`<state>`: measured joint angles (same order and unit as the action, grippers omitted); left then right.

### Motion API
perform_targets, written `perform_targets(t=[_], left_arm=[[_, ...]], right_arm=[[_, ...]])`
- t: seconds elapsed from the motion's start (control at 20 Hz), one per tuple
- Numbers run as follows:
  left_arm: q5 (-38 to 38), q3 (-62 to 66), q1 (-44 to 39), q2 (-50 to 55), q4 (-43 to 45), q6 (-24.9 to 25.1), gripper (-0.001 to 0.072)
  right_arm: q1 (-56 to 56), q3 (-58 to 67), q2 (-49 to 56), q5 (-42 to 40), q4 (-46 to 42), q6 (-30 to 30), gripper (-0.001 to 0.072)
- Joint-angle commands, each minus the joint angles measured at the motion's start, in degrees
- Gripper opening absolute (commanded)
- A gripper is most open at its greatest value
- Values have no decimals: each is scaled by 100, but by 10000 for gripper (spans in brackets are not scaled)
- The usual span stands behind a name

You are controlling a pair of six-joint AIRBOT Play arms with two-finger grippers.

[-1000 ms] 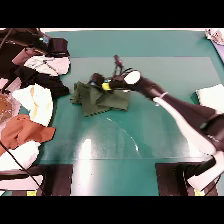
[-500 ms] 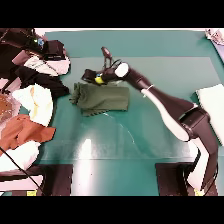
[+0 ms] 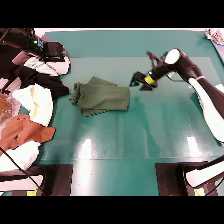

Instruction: Fold the shirts.

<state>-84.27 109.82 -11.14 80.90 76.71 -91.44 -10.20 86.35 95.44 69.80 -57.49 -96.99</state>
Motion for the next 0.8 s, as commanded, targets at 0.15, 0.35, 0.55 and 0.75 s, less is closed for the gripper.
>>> perform_targets(t=[0.15, 0.35, 0.55, 0.75], left_arm=[[-33, 4, 0, -2, 0, -7, 185], [-39, 7, 0, -2, 4, -4, 184], [-98, 7, 0, -2, 7, -2, 184], [-155, 7, 0, -2, 7, -4, 184]], right_arm=[[282, -2562, -756, -1808, 2352, 1574, 696], [-452, -3150, -656, -3156, 3340, 2223, 696], [-1443, -2487, 164, -3864, 3969, 2404, 682], [-1840, -1318, 348, -4019, 3491, 2455, 227]])
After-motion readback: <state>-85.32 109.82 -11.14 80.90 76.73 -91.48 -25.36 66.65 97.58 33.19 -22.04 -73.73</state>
